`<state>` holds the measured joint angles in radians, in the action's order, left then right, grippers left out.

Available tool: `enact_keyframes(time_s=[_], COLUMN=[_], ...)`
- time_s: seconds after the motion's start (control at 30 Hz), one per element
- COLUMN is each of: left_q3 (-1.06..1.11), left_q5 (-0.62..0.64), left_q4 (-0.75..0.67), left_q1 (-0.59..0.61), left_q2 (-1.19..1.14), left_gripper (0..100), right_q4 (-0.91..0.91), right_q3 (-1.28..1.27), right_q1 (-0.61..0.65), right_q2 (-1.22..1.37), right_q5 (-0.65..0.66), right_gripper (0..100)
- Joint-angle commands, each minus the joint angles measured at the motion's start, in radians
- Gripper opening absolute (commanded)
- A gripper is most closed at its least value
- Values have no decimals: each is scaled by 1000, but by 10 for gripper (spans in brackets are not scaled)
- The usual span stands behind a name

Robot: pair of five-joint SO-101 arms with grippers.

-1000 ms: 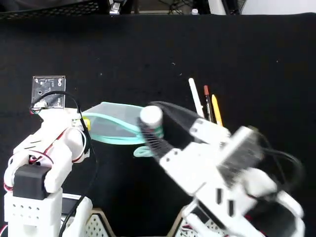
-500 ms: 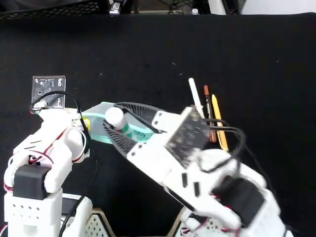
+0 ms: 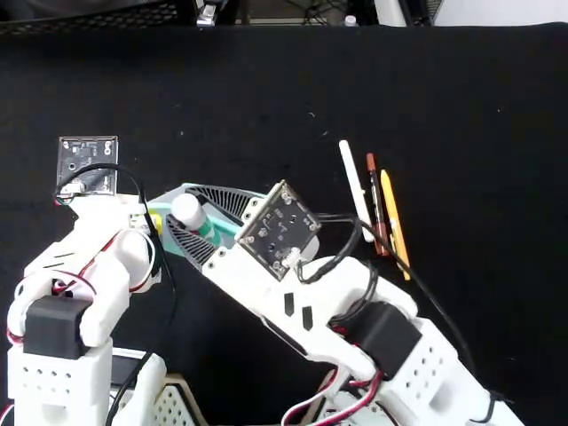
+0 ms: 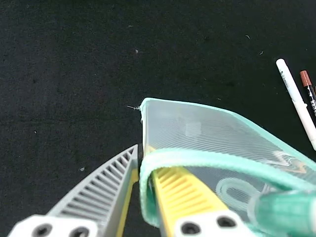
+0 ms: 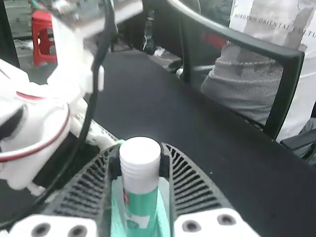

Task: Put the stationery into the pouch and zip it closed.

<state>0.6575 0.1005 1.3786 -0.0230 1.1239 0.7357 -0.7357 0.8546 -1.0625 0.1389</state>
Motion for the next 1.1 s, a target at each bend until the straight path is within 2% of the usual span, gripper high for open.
enact_keyframes(time_s=[0.0, 0.1, 0.2, 0.4, 0.47, 0.63, 0.8, 1.07], left_q3=[-4, -4, -4, -4, -4, -4, -4, -4], left_q5=[-2, -2, -2, -2, -2, -2, -2, -2], left_q4=[-15, -15, -14, -14, -14, -14, -15, -15], left_q1=[2, 2, 2, 2, 2, 2, 2, 2], left_q2=[-2, -2, -2, -2, -2, -2, -3, -3], left_gripper=[30, 30, 30, 30, 30, 30, 30, 30], right_q4=[-21, -57, -123, -137, -106, 23, 89, 209], right_q3=[-33, -97, -173, -239, -236, -185, -101, 68], right_q1=[-64, -137, -196, -192, -176, -115, -110, -112], right_q2=[-2, -4, -8, -8, -2, -4, -8, -10], right_q5=[2, 8, 81, 109, 147, 175, 181, 178], right_gripper=[12, 12, 12, 12, 40, 226, 188, 188])
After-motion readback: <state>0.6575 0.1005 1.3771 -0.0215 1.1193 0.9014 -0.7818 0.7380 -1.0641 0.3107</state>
